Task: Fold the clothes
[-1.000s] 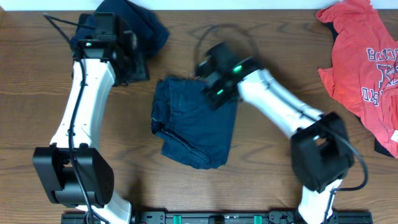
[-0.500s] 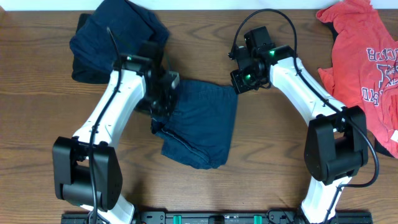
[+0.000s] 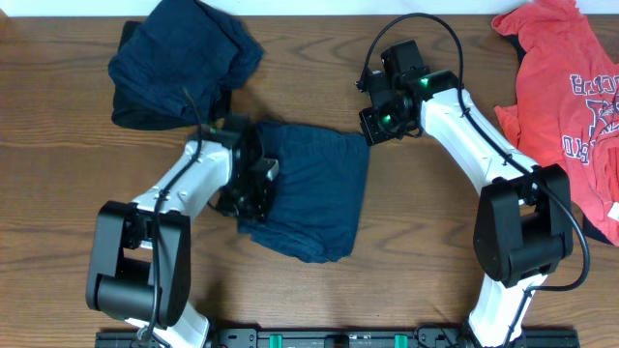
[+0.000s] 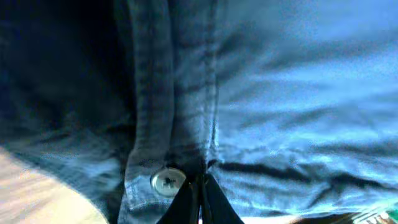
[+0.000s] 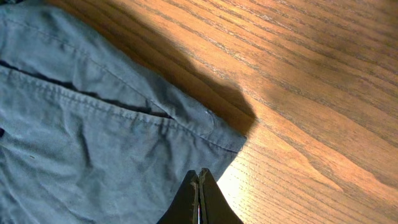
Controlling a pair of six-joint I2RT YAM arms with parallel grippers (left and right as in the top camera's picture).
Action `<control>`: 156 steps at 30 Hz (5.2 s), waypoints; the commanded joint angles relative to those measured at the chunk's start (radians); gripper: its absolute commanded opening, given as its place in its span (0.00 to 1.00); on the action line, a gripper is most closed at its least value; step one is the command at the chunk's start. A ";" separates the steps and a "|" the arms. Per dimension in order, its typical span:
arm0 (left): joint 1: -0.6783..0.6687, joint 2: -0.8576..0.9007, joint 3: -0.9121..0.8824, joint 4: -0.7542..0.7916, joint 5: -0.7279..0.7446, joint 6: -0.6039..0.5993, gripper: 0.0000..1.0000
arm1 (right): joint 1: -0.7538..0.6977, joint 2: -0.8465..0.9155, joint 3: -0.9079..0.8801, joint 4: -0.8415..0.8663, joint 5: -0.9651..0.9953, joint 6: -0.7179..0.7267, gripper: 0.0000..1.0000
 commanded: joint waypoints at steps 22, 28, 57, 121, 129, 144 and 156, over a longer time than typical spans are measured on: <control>-0.001 -0.146 0.125 -0.053 -0.038 -0.138 0.48 | 0.013 0.017 -0.004 -0.141 -0.143 0.058 0.70; 0.028 -0.243 0.129 0.005 -0.108 -0.139 0.62 | 0.089 0.017 -0.058 -0.119 -0.114 0.071 0.29; 0.051 -0.157 0.128 0.166 -0.108 -0.154 0.62 | 0.074 0.015 -0.354 0.407 0.221 0.080 0.54; -0.036 -0.014 0.126 0.645 0.132 -0.539 0.06 | -0.132 -0.174 0.008 -0.215 0.141 0.062 0.98; -0.041 -0.100 0.126 0.632 0.129 -0.539 0.06 | -0.158 -0.174 0.008 -0.231 0.114 0.061 0.97; -0.132 -0.088 0.126 0.587 0.123 -0.512 0.88 | -0.158 -0.174 0.008 -0.238 0.114 0.061 0.99; -0.127 -0.088 0.126 0.367 -0.105 -0.402 0.98 | -0.161 -0.174 0.008 -0.226 0.115 0.061 0.99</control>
